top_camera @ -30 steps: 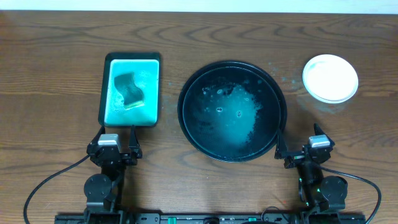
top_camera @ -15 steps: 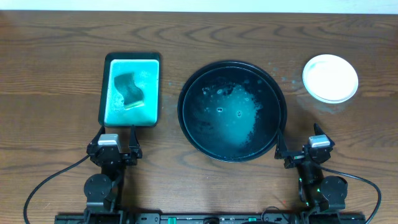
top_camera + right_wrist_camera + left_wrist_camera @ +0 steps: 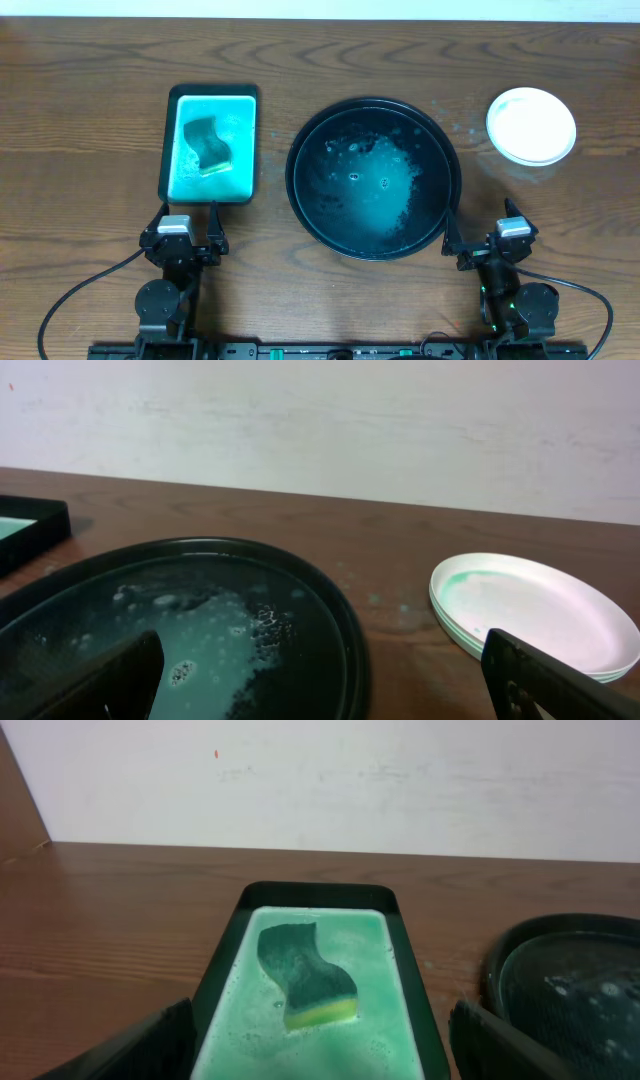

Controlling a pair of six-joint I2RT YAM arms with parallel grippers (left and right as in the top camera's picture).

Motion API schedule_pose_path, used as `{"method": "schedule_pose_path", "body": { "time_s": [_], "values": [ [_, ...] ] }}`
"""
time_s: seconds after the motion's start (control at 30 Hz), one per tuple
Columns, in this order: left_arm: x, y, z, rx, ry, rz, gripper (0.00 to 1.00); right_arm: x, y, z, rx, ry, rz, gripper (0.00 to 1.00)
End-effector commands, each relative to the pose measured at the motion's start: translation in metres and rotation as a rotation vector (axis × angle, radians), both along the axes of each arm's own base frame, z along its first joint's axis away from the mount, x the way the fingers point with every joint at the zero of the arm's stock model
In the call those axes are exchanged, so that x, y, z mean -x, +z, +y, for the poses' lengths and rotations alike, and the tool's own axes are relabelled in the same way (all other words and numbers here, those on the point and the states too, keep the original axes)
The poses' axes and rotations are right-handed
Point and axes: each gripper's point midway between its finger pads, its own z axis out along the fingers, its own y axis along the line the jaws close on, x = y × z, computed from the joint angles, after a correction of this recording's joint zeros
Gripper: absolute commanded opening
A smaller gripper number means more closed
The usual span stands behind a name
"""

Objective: Clean dirty plates on tray and stack at the side

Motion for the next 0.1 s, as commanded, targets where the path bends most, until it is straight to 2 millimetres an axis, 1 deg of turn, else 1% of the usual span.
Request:
{"method": "schedule_pose_path", "body": {
  "time_s": [0.0,0.07],
  "values": [
    [0.0017,-0.0151,0.0072,0.001,0.043,0.053,0.81,-0.0002,-0.0007,-0.0037,0.012,-0.016,-0.001,0.99],
    [0.0017,-0.0151,0.0072,0.001,0.043,0.053,0.81,-0.0002,-0.0007,-0.0037,0.012,-0.016,-0.001,0.99]
  ]
}}
